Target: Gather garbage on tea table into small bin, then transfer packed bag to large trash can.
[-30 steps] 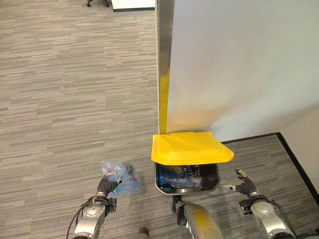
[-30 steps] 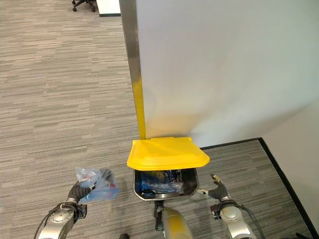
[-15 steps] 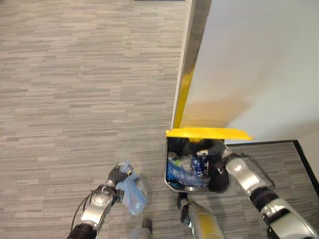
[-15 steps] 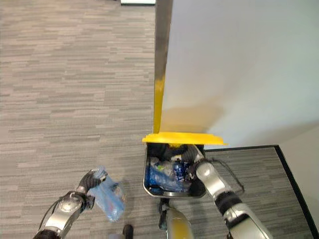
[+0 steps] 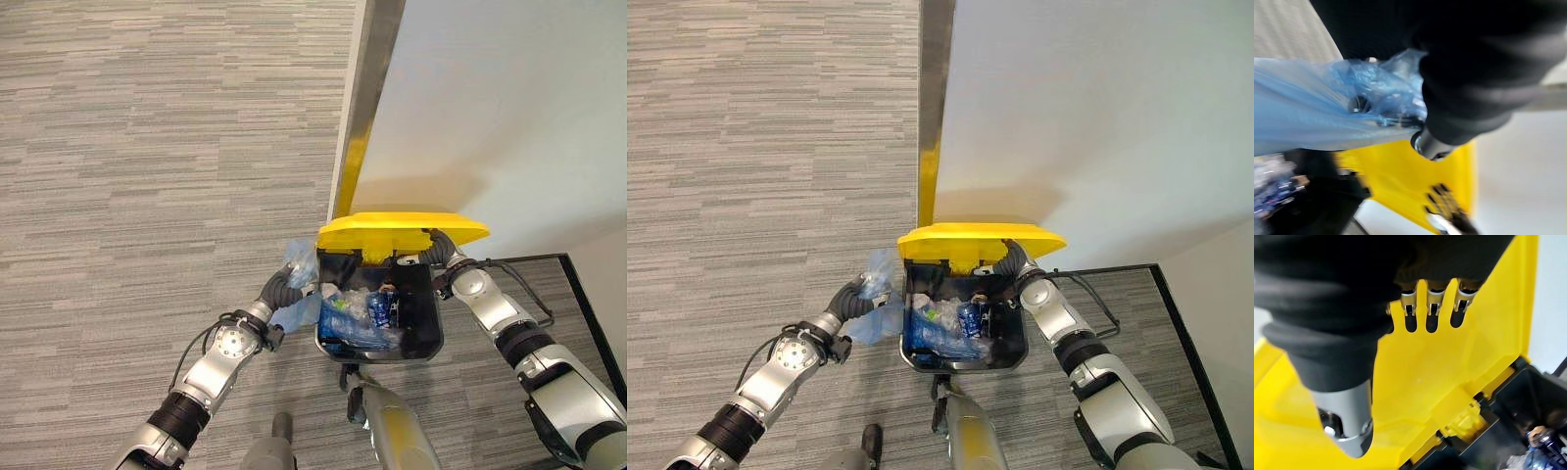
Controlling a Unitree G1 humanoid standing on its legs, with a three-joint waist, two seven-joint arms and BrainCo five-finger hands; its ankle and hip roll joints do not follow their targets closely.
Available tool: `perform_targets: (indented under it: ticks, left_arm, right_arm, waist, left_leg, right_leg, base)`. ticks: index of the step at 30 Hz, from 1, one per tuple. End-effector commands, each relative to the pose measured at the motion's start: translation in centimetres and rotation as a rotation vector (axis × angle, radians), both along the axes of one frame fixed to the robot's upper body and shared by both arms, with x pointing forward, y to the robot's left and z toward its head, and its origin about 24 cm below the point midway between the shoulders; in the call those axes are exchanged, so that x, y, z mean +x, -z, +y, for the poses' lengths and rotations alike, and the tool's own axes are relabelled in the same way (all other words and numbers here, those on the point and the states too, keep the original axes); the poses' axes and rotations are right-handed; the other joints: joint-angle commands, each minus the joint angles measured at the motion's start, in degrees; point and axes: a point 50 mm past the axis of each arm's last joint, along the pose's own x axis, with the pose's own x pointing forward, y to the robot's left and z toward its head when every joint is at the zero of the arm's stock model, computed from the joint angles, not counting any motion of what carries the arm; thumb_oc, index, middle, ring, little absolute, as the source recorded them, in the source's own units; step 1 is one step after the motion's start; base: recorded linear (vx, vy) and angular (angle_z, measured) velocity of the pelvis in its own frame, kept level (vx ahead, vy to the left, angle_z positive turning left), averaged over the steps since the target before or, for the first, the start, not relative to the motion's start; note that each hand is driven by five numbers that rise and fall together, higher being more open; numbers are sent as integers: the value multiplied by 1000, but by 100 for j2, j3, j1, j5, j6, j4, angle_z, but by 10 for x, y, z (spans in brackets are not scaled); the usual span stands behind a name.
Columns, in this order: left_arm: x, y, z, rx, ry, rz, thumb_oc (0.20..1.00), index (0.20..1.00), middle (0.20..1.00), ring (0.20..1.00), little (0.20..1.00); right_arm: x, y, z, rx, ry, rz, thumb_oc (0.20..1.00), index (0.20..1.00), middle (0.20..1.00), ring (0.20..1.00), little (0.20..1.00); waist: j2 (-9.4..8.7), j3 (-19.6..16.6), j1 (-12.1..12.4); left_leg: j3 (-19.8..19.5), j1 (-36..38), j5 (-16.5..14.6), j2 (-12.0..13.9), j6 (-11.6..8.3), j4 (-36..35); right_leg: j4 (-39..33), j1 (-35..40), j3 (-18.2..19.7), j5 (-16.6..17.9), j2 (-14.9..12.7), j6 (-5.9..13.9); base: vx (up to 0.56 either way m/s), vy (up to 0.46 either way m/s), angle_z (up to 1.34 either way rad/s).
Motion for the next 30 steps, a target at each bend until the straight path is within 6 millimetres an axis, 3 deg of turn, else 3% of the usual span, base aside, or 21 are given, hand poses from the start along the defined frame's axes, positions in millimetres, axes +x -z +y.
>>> perform_targets:
  ticks: [1,8,12,15,18,19,25,26,27,30]
  left_arm:
    - [-2,-46,-21,-75,130,-218,200,200,200,200,200]
    - [1,-77,-60,-129,244,-326,200,200,200,200,200]
    - [5,-77,-64,-130,236,-327,200,200,200,200,200]
    - [10,-70,-66,-84,207,-313,200,200,200,200,200]
    - [29,-35,-63,72,121,-206,200,200,200,200,200]
    - [41,-24,-63,149,69,-168,200,200,200,200,200]
    - [57,-2,-58,336,15,-98,200,200,200,200,200]
    - [59,2,-55,376,3,-89,558,558,558,558,558]
    - [60,7,-49,406,-15,-69,1000,1000,1000,1000,1000]
    - [59,17,-39,443,-45,-38,1000,1000,1000,1000,1000]
  right_arm:
    - [20,-52,11,14,-42,-187,1000,1000,1000,1000,1000]
    - [31,-67,22,24,-46,-212,1000,1000,1000,1000,1000]
    - [33,-71,27,19,-55,-222,1000,1000,1000,1000,1000]
    - [36,-76,34,12,-62,-227,1000,1000,1000,1000,1000]
    - [39,-82,47,1,-84,-237,1000,1000,1000,1000,1000]
    - [41,-92,54,-9,-95,-265,1000,1000,1000,1000,1000]
    - [39,-111,72,30,-161,-338,1000,1000,1000,1000,1000]
    - [38,-112,75,34,-175,-348,1000,1000,1000,1000,1000]
    - [36,-113,79,37,-195,-354,1000,1000,1000,1000,1000]
    - [34,-109,77,37,-202,-346,1000,1000,1000,1000,1000]
  waist:
    - [-109,-226,37]
    - [-63,-315,-113]
    - [-61,-311,-136]
    - [-57,-299,-136]
    - [-38,-195,-215]
    - [-15,-29,-275]
    - [8,231,-454]
    - [12,251,-480]
    - [18,284,-523]
    - [33,299,-575]
  left_leg:
    - [-2,448,-959,-374,220,285]
    - [45,552,-964,-379,244,211]
    - [65,582,-943,-382,242,169]
    - [154,628,-944,-384,241,116]
    - [275,669,-950,-400,234,91]
    - [315,563,-938,-424,240,152]
    - [355,323,-944,-477,259,320]
    - [363,290,-955,-483,268,348]
    - [379,227,-974,-499,277,409]
    - [362,112,-1016,-526,289,545]
  right_leg:
    - [-741,-77,-28,920,-279,749]
    - [-742,-60,-13,925,-244,739]
    - [-744,-48,-65,924,-253,749]
    - [-706,-52,-181,901,-292,764]
    - [-609,-150,-248,877,-358,777]
    - [-535,-288,-252,873,-379,742]
    - [-438,-505,-199,876,-410,718]
    - [-433,-531,-191,878,-405,724]
    - [-421,-582,-158,880,-399,725]
    - [-416,-648,-47,898,-384,724]
  base:
    - [1,10,-15]
    - [0,1,-1]
    - [4,-2,-3]
    - [6,14,-14]
    - [-27,34,-33]
    - [-89,40,-14]
    - [-31,28,-9]
    - [16,46,-4]
    - [11,38,-5]
    - [15,27,-2]
